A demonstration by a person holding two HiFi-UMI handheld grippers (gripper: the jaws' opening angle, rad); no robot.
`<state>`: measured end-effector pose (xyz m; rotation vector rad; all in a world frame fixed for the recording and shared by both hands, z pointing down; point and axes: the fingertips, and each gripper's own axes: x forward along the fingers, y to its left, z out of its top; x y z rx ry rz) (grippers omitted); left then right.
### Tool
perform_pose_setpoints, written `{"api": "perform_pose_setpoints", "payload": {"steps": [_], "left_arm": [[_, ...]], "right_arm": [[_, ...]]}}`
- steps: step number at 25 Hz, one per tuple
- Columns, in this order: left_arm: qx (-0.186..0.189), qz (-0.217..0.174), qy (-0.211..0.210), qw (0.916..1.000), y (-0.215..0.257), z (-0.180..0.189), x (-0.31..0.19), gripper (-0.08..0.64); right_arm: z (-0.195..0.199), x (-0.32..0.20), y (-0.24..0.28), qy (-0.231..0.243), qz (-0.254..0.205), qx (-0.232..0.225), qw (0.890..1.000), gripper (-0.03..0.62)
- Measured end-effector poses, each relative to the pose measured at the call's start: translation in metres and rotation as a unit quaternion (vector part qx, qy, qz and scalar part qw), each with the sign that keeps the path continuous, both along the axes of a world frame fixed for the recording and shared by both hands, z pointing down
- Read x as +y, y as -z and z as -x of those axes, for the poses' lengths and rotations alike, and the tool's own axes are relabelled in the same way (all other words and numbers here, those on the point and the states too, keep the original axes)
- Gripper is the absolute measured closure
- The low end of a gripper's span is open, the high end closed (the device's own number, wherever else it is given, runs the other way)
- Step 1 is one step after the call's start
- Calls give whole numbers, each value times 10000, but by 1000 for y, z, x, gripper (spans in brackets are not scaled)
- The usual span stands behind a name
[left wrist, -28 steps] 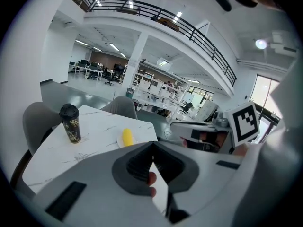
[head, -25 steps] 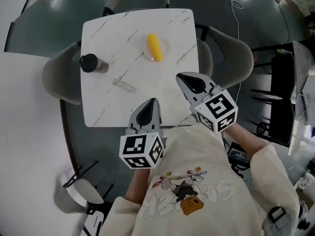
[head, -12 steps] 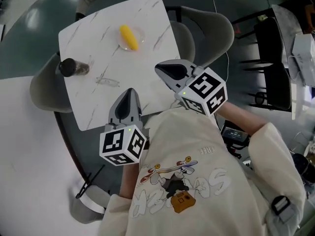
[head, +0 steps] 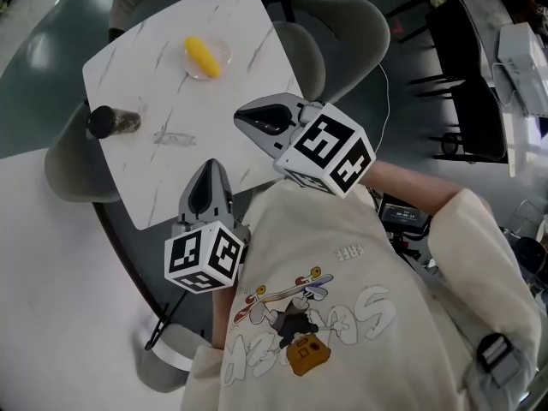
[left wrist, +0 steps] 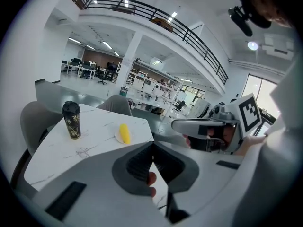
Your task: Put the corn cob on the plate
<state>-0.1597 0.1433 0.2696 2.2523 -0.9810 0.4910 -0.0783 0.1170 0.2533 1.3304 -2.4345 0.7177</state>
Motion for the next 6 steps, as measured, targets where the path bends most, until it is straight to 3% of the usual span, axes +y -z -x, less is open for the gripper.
{"api": "perform_pose_setpoints", "payload": {"steps": [6], "left_arm": [[7,-94,65,9999,3,14,0,554]], "right_arm": [[12,6,-1,-47,-142,110,9998,588]]}}
